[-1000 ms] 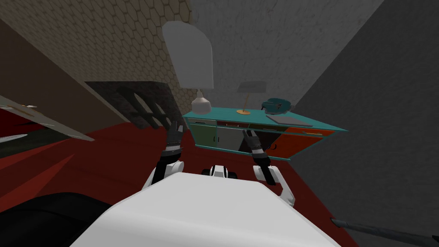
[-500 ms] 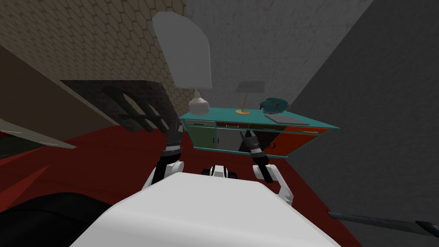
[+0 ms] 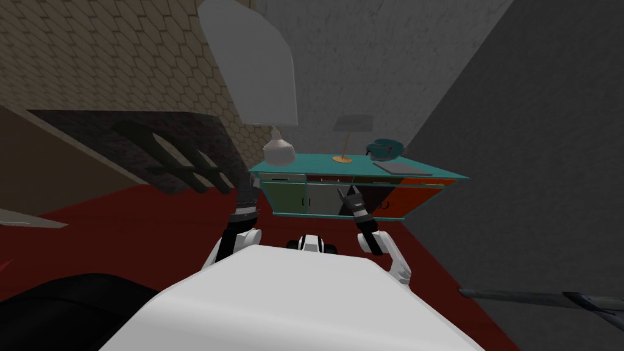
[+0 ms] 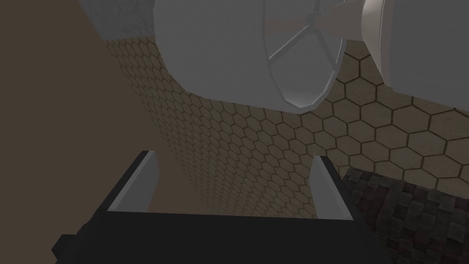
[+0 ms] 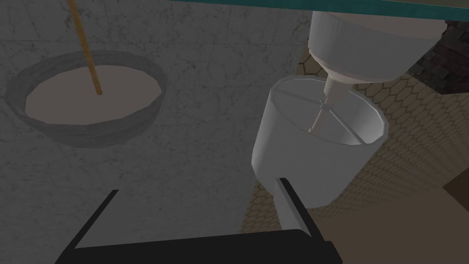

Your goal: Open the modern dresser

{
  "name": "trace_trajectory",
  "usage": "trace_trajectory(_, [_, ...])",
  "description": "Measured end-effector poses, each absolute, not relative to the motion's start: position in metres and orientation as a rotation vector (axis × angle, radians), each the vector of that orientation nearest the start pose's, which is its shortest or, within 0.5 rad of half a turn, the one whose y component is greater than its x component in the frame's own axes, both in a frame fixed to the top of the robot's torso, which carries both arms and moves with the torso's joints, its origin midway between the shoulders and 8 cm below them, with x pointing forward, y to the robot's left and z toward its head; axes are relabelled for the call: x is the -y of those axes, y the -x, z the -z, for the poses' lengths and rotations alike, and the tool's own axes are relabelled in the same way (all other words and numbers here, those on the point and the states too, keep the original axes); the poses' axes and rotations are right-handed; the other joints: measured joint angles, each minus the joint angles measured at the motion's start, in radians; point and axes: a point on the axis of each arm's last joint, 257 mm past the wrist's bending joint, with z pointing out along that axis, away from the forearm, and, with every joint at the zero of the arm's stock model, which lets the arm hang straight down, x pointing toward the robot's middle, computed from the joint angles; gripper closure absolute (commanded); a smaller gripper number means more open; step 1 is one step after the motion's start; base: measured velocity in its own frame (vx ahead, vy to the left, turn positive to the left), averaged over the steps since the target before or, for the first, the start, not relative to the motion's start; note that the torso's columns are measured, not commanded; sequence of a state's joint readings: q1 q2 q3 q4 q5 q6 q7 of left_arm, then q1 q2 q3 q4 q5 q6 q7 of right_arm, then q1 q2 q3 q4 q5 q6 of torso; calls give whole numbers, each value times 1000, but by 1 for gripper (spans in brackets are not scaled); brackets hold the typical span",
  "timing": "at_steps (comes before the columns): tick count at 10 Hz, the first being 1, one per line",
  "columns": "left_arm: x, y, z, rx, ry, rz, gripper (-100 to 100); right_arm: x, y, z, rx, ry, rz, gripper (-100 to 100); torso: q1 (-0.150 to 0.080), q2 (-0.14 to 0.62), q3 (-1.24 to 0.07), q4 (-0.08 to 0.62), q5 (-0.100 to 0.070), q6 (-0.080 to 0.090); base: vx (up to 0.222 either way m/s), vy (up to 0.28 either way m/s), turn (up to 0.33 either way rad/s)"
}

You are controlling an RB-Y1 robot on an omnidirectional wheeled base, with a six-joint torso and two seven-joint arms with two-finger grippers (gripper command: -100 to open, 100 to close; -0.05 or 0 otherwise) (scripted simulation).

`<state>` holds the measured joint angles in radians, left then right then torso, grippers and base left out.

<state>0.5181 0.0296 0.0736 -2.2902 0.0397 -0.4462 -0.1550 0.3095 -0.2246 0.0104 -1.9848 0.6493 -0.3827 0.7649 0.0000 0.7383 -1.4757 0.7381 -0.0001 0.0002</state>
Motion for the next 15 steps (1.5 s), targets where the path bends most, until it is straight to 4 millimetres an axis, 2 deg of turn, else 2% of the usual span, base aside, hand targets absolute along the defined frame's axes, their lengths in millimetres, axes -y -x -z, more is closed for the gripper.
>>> trace_trajectory(11, [-309, -344, -15, -688, 636, 1091, 0, 193, -462, 150, -1214, 602, 185, -100, 0, 0, 0, 0, 0, -1, 51, 62, -110])
trace_trajectory(15, [-309, -344, -15, -688, 637, 1091, 0, 177, -474, 171, -1196, 750, 305, -100, -1, 0, 0, 0, 0, 0, 54, 65, -117])
